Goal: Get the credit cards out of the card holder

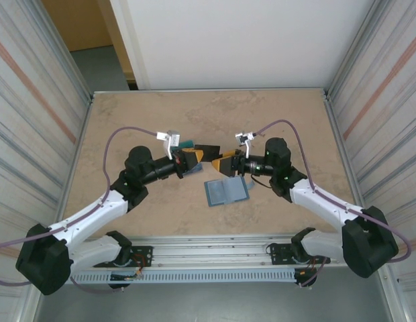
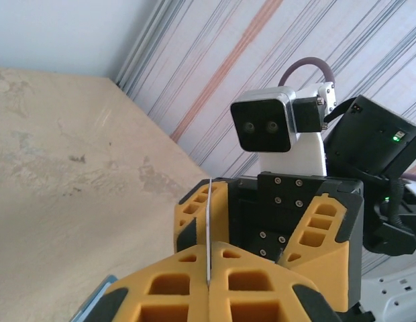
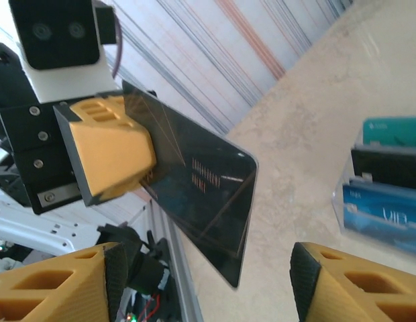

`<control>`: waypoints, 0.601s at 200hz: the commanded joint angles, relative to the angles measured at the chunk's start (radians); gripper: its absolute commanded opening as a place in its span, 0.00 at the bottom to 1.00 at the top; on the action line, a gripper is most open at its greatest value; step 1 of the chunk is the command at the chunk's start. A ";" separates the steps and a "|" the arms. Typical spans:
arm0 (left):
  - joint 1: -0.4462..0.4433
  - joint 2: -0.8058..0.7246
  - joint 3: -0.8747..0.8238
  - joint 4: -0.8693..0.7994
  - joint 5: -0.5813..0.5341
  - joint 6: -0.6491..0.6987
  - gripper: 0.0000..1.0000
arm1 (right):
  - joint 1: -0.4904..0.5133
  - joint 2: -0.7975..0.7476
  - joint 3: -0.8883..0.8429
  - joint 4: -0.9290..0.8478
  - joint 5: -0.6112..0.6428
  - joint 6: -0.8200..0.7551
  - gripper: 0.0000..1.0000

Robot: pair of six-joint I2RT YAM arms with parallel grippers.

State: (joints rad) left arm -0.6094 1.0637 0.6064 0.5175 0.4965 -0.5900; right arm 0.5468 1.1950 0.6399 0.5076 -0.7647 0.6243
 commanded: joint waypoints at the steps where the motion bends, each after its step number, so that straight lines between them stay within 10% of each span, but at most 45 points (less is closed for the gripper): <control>1: 0.006 -0.004 -0.010 0.077 0.008 -0.044 0.00 | 0.009 0.027 0.041 0.103 -0.031 0.036 0.62; 79: 0.024 0.000 -0.024 0.075 0.022 -0.057 0.00 | 0.010 0.033 0.049 0.149 -0.058 0.051 0.02; 120: 0.058 -0.033 0.030 -0.076 0.069 0.028 0.39 | 0.010 -0.003 0.058 0.000 -0.047 -0.027 0.00</control>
State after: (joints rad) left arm -0.5739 1.0649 0.5922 0.5358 0.5228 -0.6228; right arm 0.5518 1.2297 0.6624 0.6006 -0.8116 0.6647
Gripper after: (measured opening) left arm 0.279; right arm 0.057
